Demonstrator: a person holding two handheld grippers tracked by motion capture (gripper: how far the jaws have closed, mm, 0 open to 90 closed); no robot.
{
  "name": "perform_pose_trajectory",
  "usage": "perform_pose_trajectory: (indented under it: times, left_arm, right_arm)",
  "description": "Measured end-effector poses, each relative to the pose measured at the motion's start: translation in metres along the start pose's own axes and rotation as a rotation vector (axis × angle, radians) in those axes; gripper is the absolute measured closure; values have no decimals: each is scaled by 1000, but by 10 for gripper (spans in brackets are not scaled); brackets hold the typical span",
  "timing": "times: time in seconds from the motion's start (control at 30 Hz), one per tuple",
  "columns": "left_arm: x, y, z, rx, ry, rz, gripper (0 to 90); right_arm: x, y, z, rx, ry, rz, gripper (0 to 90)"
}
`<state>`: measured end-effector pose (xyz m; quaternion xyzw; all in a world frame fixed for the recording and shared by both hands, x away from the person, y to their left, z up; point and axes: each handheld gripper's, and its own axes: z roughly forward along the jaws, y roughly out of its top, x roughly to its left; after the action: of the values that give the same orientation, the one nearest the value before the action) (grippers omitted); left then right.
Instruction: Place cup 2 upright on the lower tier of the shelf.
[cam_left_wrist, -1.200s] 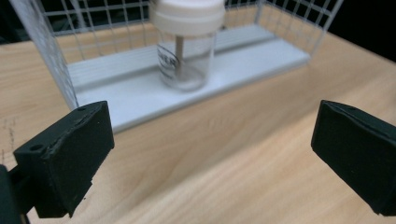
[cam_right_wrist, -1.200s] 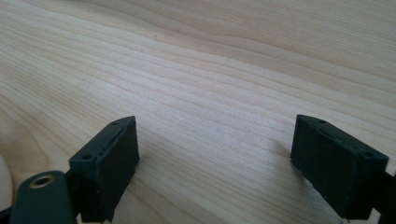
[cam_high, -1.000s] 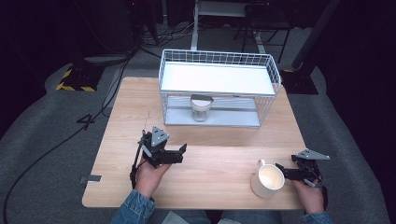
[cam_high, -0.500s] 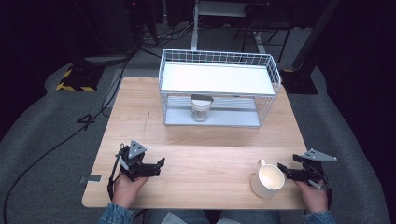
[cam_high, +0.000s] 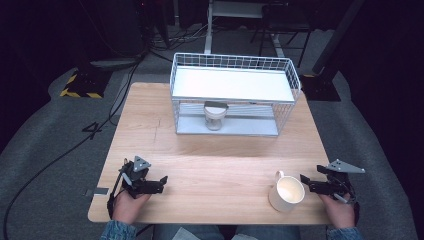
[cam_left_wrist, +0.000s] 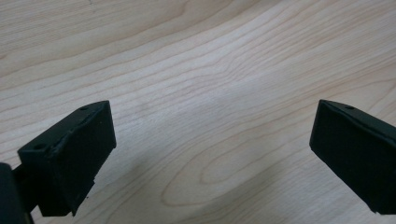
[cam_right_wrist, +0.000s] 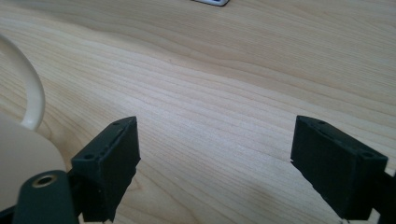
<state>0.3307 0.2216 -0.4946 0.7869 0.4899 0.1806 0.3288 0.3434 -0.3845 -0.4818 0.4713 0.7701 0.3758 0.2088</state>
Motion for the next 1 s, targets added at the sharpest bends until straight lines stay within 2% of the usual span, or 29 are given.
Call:
perform_pose_trajectory:
  times: [0.1,0.23,0.4,0.73,1.0]
  left_arm:
    - [1,-2,3,19,1,2,18]
    - [5,-6,8,41,-2,-5,20]
    - [6,-7,9,40,11,2,11]
    - [7,-7,9,40,0,12,4]
    - [7,-7,9,40,-1,13,4]
  right_arm:
    - [-1,0,-2,-2,4,16,158]
    - [-1,2,-6,-7,5,14,158]
    - [-2,2,-12,-10,3,12,160]
    - [-6,1,-25,-23,-3,28,162]
    - [1,8,-52,-69,4,17,162]
